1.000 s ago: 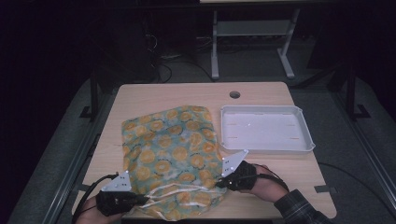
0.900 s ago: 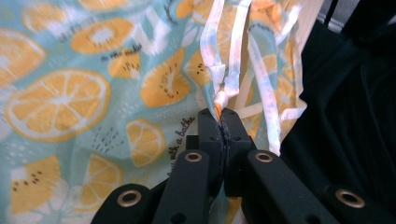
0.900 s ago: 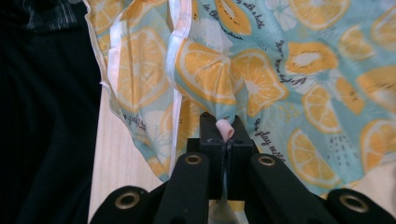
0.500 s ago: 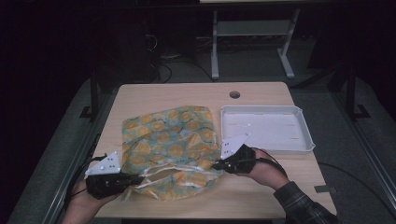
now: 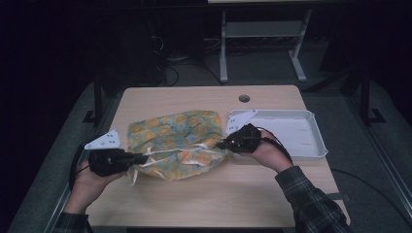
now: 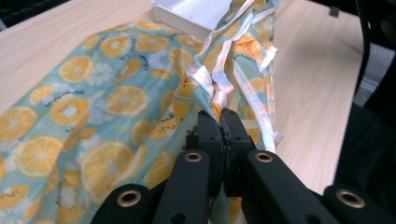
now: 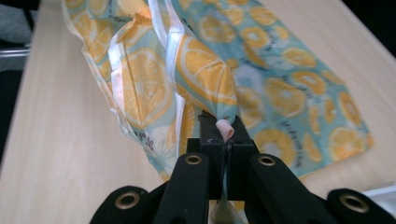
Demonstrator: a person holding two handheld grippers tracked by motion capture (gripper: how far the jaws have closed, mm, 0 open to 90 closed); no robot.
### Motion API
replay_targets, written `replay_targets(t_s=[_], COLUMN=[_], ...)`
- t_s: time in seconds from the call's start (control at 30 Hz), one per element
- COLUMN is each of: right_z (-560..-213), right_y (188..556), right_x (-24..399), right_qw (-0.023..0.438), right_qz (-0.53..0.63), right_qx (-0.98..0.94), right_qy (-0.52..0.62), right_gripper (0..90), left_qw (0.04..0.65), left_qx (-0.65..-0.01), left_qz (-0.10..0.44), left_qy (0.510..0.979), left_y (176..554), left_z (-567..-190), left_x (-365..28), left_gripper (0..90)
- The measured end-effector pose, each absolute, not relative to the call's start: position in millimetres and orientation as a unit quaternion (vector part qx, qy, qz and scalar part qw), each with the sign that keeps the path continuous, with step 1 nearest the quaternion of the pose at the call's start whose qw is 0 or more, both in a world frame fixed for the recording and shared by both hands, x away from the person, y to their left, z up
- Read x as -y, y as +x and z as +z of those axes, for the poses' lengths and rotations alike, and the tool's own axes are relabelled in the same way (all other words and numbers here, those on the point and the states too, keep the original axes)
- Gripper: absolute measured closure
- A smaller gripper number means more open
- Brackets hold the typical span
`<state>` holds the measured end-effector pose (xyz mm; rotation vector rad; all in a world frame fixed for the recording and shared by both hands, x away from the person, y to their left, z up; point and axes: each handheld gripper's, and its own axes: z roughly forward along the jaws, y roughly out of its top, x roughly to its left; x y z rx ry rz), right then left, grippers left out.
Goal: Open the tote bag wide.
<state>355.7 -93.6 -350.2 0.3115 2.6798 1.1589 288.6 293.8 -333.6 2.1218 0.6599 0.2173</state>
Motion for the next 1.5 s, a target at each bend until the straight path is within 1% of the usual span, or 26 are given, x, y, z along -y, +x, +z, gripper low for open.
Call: replay_targets(t_s=[0.37,0.63,0.9,1.1,1.23,1.37,1.5], right_z=[-342,-346,-365,-389,-406,-419,-426], right_y=[401,430,459,476,483,484,483], right_x=[81,68,53,43,37,33,32], right_qw=[0.108,0.112,0.119,0.121,0.129,0.126,0.120], right_qz=[0.382,0.378,0.365,0.355,0.327,0.308,0.298], right_qx=[-0.906,-0.902,-0.900,-0.896,-0.904,-0.910,-0.915], right_qy=[0.145,0.176,0.207,0.238,0.245,0.248,0.243], right_gripper=[88.2,88.2,88.2,88.3,88.3,88.3,88.3], left_qw=[0.437,0.440,0.436,0.406,0.375,0.341,0.328], left_qx=[-0.316,-0.353,-0.403,-0.433,-0.435,-0.441,-0.442], left_qz=[0.079,0.082,0.093,0.105,0.109,0.101,0.091], left_qy=[0.838,0.821,0.799,0.798,0.811,0.824,0.830], left_y=[340,373,400,415,421,426,425], left_z=[-336,-348,-369,-388,-396,-408,-418], left_x=[-308,-319,-325,-323,-318,-314,-312], left_gripper=[88.9,88.9,89.0,89.1,89.2,89.2,89.2])
